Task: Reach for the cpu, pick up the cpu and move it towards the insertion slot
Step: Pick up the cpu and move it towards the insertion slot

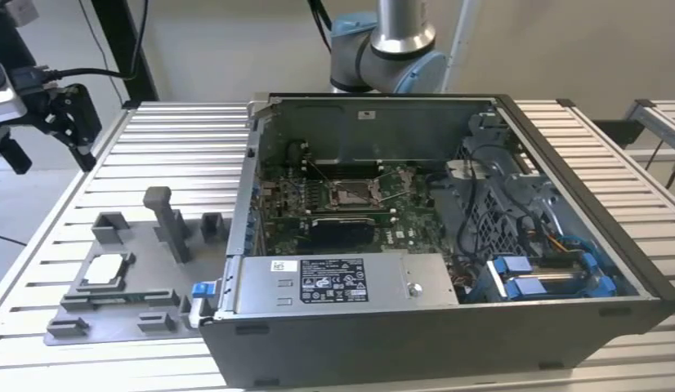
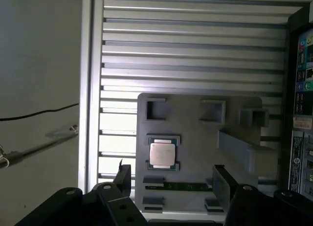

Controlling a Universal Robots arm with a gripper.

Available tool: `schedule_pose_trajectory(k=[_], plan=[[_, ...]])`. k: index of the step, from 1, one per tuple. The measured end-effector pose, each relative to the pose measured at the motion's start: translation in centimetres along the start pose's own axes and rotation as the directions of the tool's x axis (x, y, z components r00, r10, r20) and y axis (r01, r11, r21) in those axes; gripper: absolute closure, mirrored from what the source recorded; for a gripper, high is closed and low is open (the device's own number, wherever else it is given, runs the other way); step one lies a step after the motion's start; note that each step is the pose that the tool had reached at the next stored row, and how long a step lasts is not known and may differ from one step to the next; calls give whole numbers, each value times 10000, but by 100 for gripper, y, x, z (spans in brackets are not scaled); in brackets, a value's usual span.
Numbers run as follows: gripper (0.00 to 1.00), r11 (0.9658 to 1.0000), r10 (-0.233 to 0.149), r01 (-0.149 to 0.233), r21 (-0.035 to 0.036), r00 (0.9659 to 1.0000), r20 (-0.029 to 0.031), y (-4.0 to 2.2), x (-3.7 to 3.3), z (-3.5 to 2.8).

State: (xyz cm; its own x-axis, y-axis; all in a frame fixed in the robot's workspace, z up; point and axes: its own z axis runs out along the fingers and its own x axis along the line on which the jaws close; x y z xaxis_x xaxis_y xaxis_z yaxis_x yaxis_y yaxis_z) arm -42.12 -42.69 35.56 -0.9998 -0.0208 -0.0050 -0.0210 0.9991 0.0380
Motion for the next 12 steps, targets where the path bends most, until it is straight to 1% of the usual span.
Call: schedule_pose_trajectory(k=[6, 7, 12], plan=[[0, 10000, -2, 2, -4, 10000, 24, -1, 5, 42], [0, 10000, -3, 4, -5, 10000, 32, -2, 6, 53], [0, 10000, -4, 4, -4, 10000, 35, -5, 8, 129]])
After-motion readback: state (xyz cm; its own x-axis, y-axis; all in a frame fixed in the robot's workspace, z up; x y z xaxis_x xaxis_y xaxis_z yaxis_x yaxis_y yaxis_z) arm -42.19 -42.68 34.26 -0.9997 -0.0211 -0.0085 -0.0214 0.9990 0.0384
